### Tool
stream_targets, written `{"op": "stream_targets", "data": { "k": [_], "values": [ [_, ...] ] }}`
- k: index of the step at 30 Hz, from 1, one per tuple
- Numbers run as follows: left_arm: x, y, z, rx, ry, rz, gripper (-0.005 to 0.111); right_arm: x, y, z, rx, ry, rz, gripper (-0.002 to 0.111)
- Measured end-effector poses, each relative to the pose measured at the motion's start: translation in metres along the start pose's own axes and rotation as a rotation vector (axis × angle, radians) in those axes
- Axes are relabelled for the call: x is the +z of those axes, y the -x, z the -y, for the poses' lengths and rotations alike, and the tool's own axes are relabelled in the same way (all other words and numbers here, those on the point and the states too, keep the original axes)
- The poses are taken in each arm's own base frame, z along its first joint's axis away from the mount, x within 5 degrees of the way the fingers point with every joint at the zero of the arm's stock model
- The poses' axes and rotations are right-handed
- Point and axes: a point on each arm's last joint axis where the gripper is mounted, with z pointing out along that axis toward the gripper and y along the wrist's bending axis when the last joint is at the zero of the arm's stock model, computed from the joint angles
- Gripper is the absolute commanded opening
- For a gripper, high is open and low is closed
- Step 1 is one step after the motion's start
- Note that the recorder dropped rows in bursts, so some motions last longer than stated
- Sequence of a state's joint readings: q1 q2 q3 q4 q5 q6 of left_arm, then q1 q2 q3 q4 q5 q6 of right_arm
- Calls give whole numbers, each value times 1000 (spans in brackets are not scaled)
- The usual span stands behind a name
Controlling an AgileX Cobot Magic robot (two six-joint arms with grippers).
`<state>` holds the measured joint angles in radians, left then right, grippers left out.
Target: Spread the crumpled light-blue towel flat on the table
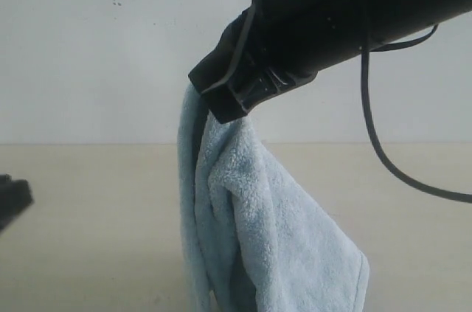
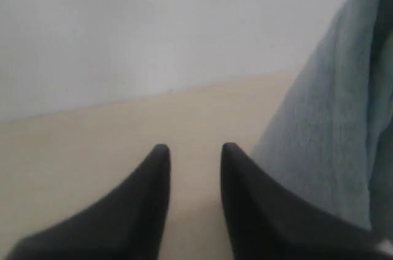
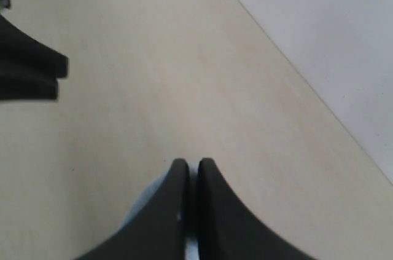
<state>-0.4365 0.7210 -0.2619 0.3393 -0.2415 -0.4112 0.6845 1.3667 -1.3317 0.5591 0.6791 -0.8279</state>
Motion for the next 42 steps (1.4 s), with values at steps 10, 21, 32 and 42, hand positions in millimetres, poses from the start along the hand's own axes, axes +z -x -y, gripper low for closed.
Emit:
{"op": "stream_targets", "data": {
  "k": [10,21,32,42],
  "values": [
    [72,-72,14,53,-281,-305,65,4,3,6,3,-50,40,3],
    [81,-90,19,83,-373,-351,65,34,-1,25,39,-161,91,3],
    [87,-83,19,133,-383,-325,62,45,-2,28,94,-190,114,3],
    [99,-102,16,120,-381,-417,61,45,0,28,97,-201,131,3]
  ]
}}
